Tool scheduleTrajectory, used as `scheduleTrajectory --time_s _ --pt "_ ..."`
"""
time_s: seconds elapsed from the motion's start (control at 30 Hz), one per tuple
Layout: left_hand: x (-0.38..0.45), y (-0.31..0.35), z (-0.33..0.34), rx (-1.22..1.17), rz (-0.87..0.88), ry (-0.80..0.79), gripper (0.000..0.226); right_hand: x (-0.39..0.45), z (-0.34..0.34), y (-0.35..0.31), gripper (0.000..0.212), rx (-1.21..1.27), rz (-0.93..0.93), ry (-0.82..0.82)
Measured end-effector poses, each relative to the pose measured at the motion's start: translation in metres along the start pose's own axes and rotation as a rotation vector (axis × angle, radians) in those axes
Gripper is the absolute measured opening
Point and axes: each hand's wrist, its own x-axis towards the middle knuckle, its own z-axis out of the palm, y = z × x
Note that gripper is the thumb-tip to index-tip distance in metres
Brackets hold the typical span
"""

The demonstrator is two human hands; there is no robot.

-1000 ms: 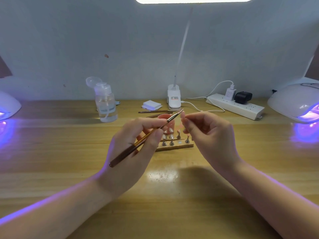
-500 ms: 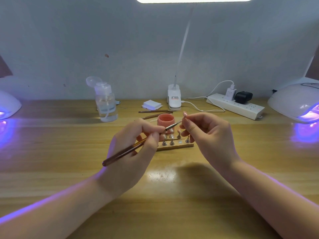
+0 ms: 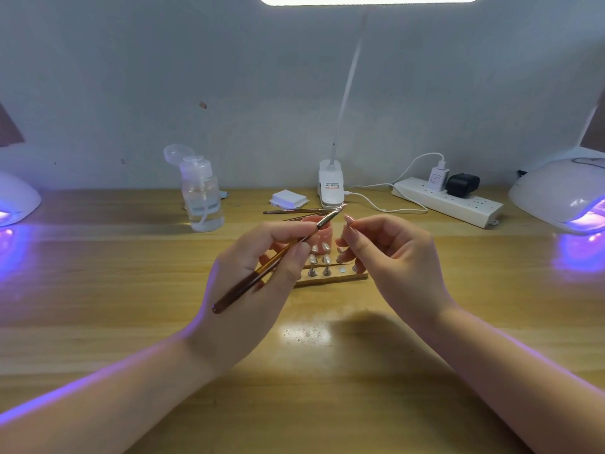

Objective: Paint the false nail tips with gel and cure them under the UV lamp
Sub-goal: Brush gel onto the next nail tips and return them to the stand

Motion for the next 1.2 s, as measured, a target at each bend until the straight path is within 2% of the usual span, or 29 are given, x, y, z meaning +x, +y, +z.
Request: scheduleTrajectory --time_s 0.4,0.57,0.73,0.87,1.03,1.2 --pt "-0.0005 -0.0055 -0.0006 -0.046 -0.031 -0.037 0.017 0.0003 -0.0009 0.0033 0.005 -0.023 -0.024 0.006" --pt "0.0008 -0.0035 -0.0019 -0.073 -0.022 0.013 0.015 0.0003 -0.0019 0.003 0.008 -0.113 -0.081 0.04" --pt "-0.0006 -0.0039 0.0002 -0.1 -0.034 -0.056 0.014 0.0008 -0.0031 0.0031 0.006 -0.204 -0.158 0.063" --pt "-0.0003 -0.0047 -0.0013 -0.081 -0.016 0.003 0.011 0.0013 -0.0051 0.0052 0.009 -0.244 -0.168 0.064" --pt "0.0001 -0.0054 0.0001 -0.096 -0.015 -0.049 0.012 0.002 -0.0051 0.0056 0.009 -0.274 -0.187 0.078" --pt "0.0005 -0.0054 -0.0031 -0.084 -0.006 -0.01 0.02 0.0013 -0.0056 0.0053 0.008 -0.302 -0.199 0.089"
